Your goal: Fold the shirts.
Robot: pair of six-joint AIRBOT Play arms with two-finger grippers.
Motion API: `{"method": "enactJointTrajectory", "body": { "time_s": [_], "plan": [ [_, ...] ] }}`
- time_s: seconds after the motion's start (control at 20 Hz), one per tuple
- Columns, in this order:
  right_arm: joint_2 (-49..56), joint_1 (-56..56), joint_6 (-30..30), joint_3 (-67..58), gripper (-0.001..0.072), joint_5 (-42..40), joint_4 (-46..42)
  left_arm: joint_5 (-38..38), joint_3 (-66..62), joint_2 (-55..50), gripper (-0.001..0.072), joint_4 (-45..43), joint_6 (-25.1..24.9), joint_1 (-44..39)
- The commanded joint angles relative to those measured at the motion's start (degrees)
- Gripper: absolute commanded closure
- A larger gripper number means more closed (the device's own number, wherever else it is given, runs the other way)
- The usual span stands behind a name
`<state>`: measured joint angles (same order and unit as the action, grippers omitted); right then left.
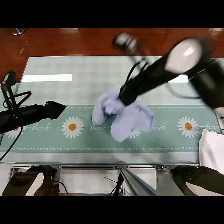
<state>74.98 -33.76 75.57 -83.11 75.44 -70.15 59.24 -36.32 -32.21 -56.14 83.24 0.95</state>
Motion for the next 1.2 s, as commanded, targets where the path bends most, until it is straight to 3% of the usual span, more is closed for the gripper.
{"method": "enactJointTrajectory", "body": {
  "time_s": [0.0, 0.15, 0.2, 0.3, 0.6, 0.75, 0.85, 1.0, 1.15],
  "plan": [
    [4.07, -7.15, 2.14, 15.56, 0.0681, -4.79, 7.89, -0.28, 0.11, 0.04, 0.0006, 0.33, 0.0, -0.02],
    [6.51, -7.78, 3.65, 17.7, 0.068, -6.99, 12.39, -0.13, 0.28, 0.02, 0.0006, 1.38, -0.02, -0.2],
    [6.43, -7.19, 4.9, 17.7, 0.061, -8.55, 12.37, -0.17, 0.28, -0.04, 0.0006, 1.38, -0.02, -0.7],
    [5.44, -4.28, 5.88, 17.22, 0.0073, -9.64, 12.26, -0.13, 0.28, -1.03, 0.0006, 1.38, -0.02, -3.08],
    [-7.17, 23.56, 5.9, 14.01, 0.0082, -2.19, 6.69, -0.13, -4.55, -12.83, 0.0006, 3.06, -0.04, -9.22],
    [-15.13, 38.16, 5.79, 19.8, 0.0084, -1.38, 3.45, 1.03, -12.55, -23.96, 0.0006, 3.06, -0.74, -9.18],
    [-20.0, 44.96, 5.79, 28.59, 0.0093, -1.6, 3.58, 6.49, -18.69, -33.86, 0.0006, 3.52, -0.74, -9.2],
    [-25.2, 47.08, 5.79, 42.71, 0.0093, -1.55, 4.87, 17.7, -25.73, -49.42, 0.0006, 10.43, -4.94, -9.44],
    [-26.62, 47.1, 2.01, 54.27, 0.0093, -1.2, 14.6, 24.68, -28.39, -60.19, 0.0006, 13.33, -6.34, -11.3]
  ]
}}
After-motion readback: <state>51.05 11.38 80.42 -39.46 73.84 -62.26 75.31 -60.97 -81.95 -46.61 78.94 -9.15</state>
